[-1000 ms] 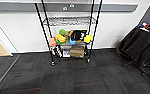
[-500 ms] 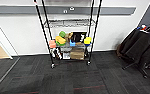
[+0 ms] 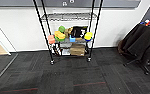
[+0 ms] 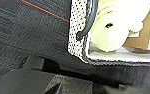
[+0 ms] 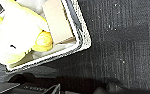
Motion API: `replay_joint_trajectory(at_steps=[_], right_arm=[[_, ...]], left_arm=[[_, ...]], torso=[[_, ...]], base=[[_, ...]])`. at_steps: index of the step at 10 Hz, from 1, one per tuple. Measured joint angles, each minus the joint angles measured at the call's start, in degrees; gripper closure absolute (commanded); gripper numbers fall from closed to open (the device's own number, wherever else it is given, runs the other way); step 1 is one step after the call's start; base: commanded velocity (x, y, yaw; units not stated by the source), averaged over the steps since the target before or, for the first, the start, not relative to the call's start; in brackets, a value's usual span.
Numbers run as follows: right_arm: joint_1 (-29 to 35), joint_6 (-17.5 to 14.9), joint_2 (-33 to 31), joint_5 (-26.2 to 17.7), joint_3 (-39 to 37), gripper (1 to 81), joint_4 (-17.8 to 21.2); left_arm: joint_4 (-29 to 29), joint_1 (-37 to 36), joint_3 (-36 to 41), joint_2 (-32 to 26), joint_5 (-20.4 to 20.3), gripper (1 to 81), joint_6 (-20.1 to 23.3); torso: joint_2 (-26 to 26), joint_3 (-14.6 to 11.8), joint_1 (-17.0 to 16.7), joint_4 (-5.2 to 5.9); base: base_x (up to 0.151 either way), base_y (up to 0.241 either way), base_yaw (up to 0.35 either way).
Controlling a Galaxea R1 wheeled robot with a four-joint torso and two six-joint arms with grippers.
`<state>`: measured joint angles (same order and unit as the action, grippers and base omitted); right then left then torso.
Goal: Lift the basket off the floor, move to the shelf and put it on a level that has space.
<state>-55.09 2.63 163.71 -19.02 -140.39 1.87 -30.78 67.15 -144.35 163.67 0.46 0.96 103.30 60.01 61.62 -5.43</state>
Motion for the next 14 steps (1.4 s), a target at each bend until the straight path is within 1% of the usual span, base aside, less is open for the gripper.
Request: replay_joint_trajectory(at_steps=[2, 5, 8, 9, 12, 14], right_arm=[[1.3, 0.1, 0.0, 0.1, 0.4, 1.0, 0.4], [2.0, 0.2, 0.6, 0.5, 2.2, 1.0, 0.6], [3.7, 0.3, 2.1, 0.6, 2.8, 1.0, 1.8], [4.0, 0.2, 3.2, 0.5, 2.8, 1.0, 2.1], [4.9, 0.2, 4.1, 0.5, 2.7, 1.0, 2.5], [6.1, 0.2, 4.3, 0.6, 2.6, 1.0, 3.1]], left_arm=[[-0.1, -1.7, -0.1, -0.1, 0.2, 1.0, -0.3], [-0.1, -4.1, -0.1, -0.6, 1.1, 1.0, -0.4], [-0.1, -4.9, -0.1, -1.1, 2.4, 1.0, -0.4], [-0.1, -4.9, -0.1, -1.1, 2.5, 1.0, -0.4], [-0.1, -5.3, -0.1, -1.1, 2.5, 1.0, -0.4], [0.0, -6.0, -0.1, -1.1, 2.5, 1.0, -0.4]], torso=[[3.1, 0.7, 1.9, 0.00], [9.0, 0.8, 5.6, 0.00], [14.5, 0.9, 9.1, 0.00], [15.0, 1.5, 9.4, 0.00], [15.7, 6.2, 9.8, 0.00], [15.7, 7.3, 9.9, 0.00]], base=[[0.000, 0.000, 0.000], [0.000, 0.000, 0.000], [0.000, 0.000, 0.000], [0.000, 0.000, 0.000], [0.000, 0.000, 0.000], [0.000, 0.000, 0.000]])
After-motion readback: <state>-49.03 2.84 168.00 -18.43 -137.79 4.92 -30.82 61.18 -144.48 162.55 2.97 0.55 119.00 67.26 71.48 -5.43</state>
